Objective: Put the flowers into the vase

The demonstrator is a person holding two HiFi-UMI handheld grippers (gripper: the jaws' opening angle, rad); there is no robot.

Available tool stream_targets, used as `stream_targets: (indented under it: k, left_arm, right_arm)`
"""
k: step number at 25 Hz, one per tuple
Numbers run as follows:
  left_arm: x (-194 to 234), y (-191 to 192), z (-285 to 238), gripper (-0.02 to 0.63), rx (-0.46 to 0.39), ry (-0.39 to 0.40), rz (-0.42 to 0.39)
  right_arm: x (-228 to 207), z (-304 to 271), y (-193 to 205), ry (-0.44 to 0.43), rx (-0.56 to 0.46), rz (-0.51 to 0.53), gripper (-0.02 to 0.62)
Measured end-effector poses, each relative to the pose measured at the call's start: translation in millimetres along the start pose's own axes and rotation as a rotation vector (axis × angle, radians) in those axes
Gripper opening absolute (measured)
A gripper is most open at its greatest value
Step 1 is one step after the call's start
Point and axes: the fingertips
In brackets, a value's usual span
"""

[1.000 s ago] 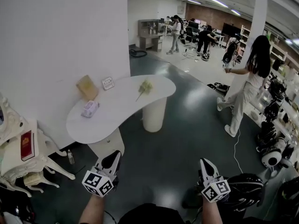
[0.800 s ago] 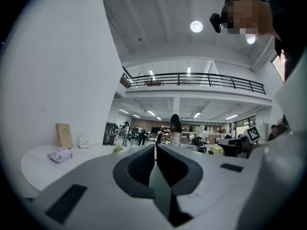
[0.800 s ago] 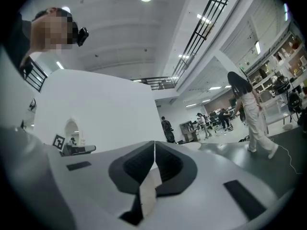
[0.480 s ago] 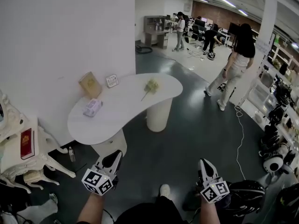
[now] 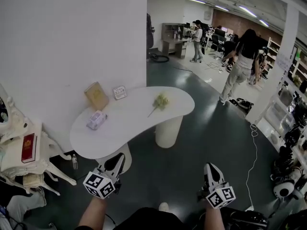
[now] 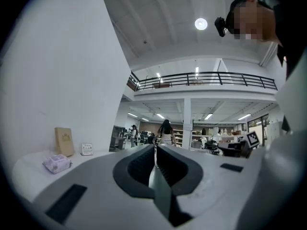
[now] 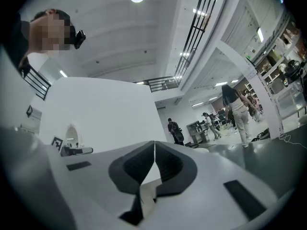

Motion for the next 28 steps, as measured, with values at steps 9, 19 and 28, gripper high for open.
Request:
stream_targets:
  k: [9,19,28]
  left_arm:
    - [-29.0,6.1,-91.6,0.021,-0.007,-0.026,0.031]
    - [-36.2,13.5,-174.6,0.021,0.023,0.031,0.058]
    - [20.8,24.1,-253.5,0.021,-0.049,0.061,0.117]
  right_arm:
    - [-77.7,-34.4,-47.0,-0.038,0.022,0.008,0.025]
    - [-142.2,-67.0,-57.5,-0.012,0.018,-0.028,0.025]
    - [-167.9,-138.4,-66.9,0.030,0.010,0.028,0.025]
Point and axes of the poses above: the fingertips, and each gripper's own axes: z backward along the fingers, x to its left, y out of its underside, and after that the axes turned 15 degrees about -z, right-handed
